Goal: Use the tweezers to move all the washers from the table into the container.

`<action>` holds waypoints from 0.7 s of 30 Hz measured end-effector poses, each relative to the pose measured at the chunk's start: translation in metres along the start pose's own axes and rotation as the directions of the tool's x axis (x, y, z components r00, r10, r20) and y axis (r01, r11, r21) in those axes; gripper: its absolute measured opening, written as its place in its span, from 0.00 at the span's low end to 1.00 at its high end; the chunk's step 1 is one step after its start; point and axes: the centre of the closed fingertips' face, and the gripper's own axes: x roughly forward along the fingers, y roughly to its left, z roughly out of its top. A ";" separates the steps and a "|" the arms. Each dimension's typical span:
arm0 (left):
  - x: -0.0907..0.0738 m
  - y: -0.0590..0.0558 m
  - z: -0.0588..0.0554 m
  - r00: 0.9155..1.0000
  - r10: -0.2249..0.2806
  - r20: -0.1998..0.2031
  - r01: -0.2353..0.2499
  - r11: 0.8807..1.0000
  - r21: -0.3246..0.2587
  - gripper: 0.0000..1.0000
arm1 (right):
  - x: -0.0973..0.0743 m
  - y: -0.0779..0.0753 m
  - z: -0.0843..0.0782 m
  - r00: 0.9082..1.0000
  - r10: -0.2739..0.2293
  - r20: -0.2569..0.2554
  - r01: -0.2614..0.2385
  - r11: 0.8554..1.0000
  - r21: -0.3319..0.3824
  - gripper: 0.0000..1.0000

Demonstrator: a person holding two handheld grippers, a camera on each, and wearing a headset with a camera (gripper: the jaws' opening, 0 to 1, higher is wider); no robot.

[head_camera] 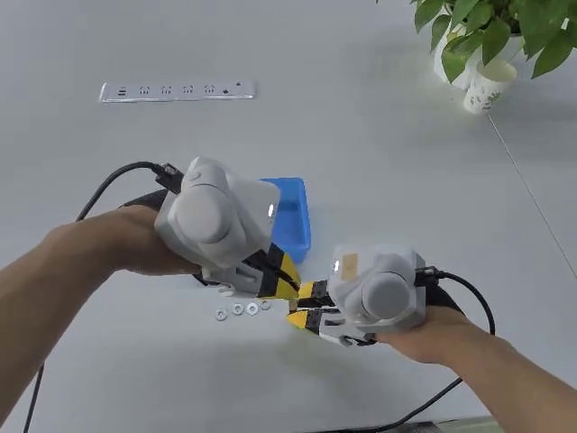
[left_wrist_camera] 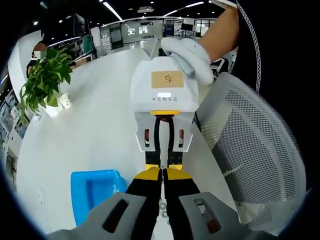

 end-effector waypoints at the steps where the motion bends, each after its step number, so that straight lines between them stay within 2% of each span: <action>1: 0.000 0.000 0.000 1.000 -0.001 -0.001 0.001 1.000 0.000 0.04 | 0.000 0.000 0.000 1.000 0.000 0.000 0.000 1.000 0.000 0.09; 21: -0.010 -0.001 0.001 1.000 -0.004 -0.017 0.004 1.000 0.004 0.04 | -0.002 0.001 0.010 1.000 0.006 0.008 -0.006 1.000 -0.012 0.09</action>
